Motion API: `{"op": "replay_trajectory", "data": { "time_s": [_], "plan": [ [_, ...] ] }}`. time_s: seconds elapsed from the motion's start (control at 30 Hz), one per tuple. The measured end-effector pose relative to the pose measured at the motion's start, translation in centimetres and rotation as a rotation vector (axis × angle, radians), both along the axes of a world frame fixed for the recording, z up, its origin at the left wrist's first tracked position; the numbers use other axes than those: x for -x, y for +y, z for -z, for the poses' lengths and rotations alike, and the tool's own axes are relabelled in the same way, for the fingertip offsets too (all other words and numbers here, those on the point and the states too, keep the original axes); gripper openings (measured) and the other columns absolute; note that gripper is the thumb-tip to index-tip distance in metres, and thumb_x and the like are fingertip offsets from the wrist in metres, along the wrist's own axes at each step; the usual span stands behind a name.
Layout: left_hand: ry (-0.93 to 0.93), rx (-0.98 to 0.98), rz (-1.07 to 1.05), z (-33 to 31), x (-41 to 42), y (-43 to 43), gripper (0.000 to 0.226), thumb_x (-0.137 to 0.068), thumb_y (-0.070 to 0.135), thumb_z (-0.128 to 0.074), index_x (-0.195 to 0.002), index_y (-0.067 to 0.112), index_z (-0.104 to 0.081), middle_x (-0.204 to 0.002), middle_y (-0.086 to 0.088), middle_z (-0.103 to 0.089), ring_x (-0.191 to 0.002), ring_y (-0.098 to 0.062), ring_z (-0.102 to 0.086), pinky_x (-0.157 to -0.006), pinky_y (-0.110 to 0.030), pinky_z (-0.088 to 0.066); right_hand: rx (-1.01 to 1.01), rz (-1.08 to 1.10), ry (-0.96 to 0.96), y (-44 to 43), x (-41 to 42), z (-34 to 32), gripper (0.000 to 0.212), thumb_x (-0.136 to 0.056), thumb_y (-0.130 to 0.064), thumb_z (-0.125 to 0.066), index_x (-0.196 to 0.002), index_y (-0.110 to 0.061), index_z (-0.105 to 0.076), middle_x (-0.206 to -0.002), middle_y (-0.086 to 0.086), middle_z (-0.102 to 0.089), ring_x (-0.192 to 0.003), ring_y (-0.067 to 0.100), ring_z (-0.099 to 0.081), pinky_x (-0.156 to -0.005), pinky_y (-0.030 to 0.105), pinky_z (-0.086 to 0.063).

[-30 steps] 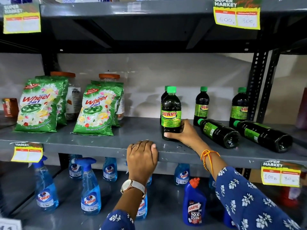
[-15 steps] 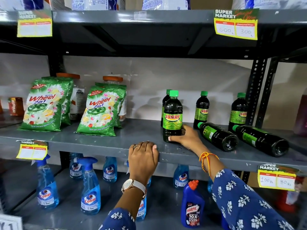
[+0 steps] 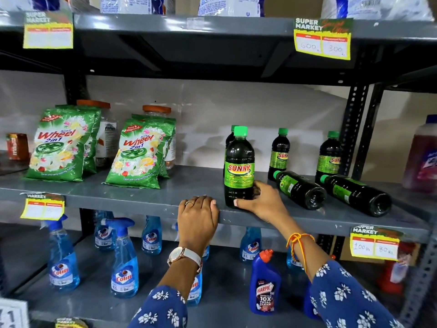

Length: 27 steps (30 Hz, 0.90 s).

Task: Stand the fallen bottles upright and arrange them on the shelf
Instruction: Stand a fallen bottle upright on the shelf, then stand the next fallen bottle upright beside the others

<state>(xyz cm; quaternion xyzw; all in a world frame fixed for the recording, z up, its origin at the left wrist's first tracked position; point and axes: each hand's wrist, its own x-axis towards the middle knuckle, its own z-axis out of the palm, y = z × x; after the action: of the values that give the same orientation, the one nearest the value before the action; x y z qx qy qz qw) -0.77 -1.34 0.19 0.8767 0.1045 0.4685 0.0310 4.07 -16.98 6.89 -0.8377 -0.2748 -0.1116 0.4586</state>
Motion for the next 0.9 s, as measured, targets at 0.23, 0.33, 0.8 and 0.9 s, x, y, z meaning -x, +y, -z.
{"op": "replay_trajectory", "data": {
  "time_s": [0.23,0.33,0.8,0.9],
  "plan": [
    [-0.057,0.036,0.02,0.5,-0.5,0.0,0.041,-0.092,0.026,-0.03,-0.084,0.013,-0.067,-0.086,-0.005,-0.072,-0.079,-0.025,-0.064,-0.079,-0.037,-0.039,0.022,-0.046,0.111,-0.5,-0.1,-0.5,0.065,-0.063,-0.038,-0.081,-0.119,-0.016,-0.055,-0.12,0.002,-0.064,-0.111,0.018,-0.06,-0.089,0.027,-0.045],
    [-0.263,0.183,0.08,0.6,-0.2,-0.8,0.039,-0.093,0.025,-0.03,-0.097,0.009,-0.065,-0.105,-0.01,-0.069,-0.094,-0.027,-0.061,-0.086,-0.038,-0.038,-0.079,0.061,0.133,-2.5,-0.5,-1.4,0.083,-0.069,-0.051,-0.072,-0.132,-0.007,-0.042,-0.127,0.009,-0.055,-0.116,0.023,-0.054,-0.093,0.032,-0.044],
    [0.024,-0.096,0.136,-1.6,-5.0,-14.6,0.027,-0.082,0.025,-0.038,-0.067,0.016,-0.058,-0.056,-0.006,-0.062,-0.049,-0.027,-0.059,-0.045,-0.028,-0.042,0.777,0.682,-0.313,-8.4,-8.5,-2.4,0.033,-0.082,-0.027,-0.058,-0.113,-0.017,-0.061,-0.119,0.001,-0.064,-0.121,0.025,-0.047,-0.084,0.031,-0.041],
    [0.034,-0.111,0.124,-1.5,-5.3,-14.6,0.026,-0.082,0.024,-0.039,-0.068,0.018,-0.059,-0.058,-0.004,-0.063,-0.049,-0.025,-0.058,-0.044,-0.027,-0.04,0.48,0.63,-0.369,-10.1,-8.0,-2.2,0.046,-0.077,-0.044,-0.065,-0.104,-0.008,-0.062,-0.107,0.012,-0.067,-0.111,0.032,-0.054,-0.081,0.036,-0.047]
  ]
}}
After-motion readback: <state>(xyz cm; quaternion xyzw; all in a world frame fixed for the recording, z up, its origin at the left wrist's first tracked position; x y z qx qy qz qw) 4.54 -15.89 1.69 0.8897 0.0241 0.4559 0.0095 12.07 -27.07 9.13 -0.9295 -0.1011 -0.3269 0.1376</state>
